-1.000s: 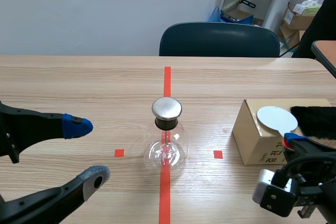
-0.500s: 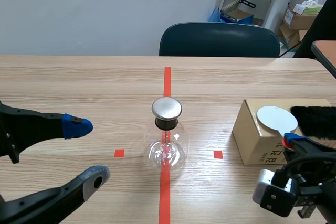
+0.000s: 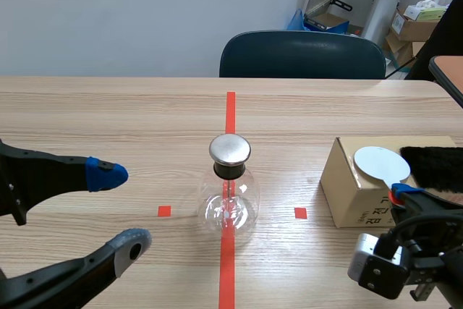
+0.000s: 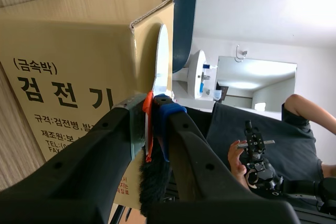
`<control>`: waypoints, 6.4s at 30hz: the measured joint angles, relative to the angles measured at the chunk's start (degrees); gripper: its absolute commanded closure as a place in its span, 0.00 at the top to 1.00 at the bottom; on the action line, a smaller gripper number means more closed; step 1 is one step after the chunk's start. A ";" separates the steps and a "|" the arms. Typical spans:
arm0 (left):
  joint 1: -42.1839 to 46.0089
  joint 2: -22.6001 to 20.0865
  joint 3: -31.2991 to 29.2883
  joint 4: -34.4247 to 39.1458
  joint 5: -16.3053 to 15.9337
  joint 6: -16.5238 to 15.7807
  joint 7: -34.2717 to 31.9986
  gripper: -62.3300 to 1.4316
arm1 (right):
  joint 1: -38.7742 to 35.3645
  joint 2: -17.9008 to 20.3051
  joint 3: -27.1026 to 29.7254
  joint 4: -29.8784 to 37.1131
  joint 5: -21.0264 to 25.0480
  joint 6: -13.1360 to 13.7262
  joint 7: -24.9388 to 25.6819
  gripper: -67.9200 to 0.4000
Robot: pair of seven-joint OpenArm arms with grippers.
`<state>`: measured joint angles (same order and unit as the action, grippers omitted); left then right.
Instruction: Do the electroscope experiment
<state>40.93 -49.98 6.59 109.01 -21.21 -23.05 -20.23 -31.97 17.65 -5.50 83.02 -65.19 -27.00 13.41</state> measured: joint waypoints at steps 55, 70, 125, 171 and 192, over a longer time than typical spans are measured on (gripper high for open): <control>0.02 0.00 0.00 0.00 0.02 -0.04 1.29 0.65 | 0.00 -0.02 0.00 0.00 -2.93 -2.10 0.70 0.02; -4.17 0.00 3.85 -2.60 0.13 3.61 1.51 0.25 | 7.58 -0.02 -7.19 5.49 -4.55 -3.45 -6.64 0.02; -42.82 17.59 37.77 -47.58 5.16 16.00 -0.76 0.18 | 11.78 -2.10 -23.47 1.18 -15.37 -6.84 -28.09 0.02; -42.84 17.59 37.77 -47.58 5.14 16.00 -1.51 0.18 | 11.78 -2.10 -23.47 1.18 -15.37 -6.84 -28.11 0.02; -42.84 17.59 37.77 -47.58 5.14 16.00 -1.51 0.18 | 11.78 -2.10 -23.47 1.18 -15.37 -6.84 -28.11 0.02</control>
<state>-1.91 -32.38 44.36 61.43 -16.08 -7.05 -21.74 -20.18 15.55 -28.97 84.20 -80.55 -33.85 -14.70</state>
